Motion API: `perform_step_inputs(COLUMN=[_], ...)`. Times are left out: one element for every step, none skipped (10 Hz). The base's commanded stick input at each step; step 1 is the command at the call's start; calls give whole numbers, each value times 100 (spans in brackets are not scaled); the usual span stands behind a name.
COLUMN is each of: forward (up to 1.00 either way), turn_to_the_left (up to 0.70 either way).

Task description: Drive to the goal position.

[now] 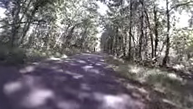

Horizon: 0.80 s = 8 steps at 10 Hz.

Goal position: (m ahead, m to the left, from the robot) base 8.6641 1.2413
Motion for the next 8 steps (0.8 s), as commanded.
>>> perform_step_inputs(forward=[45, 45, 45, 45, 45, 45, 45, 45], turn_to_the_left=[0, 0, 0, 0, 0, 0, 0, 0])
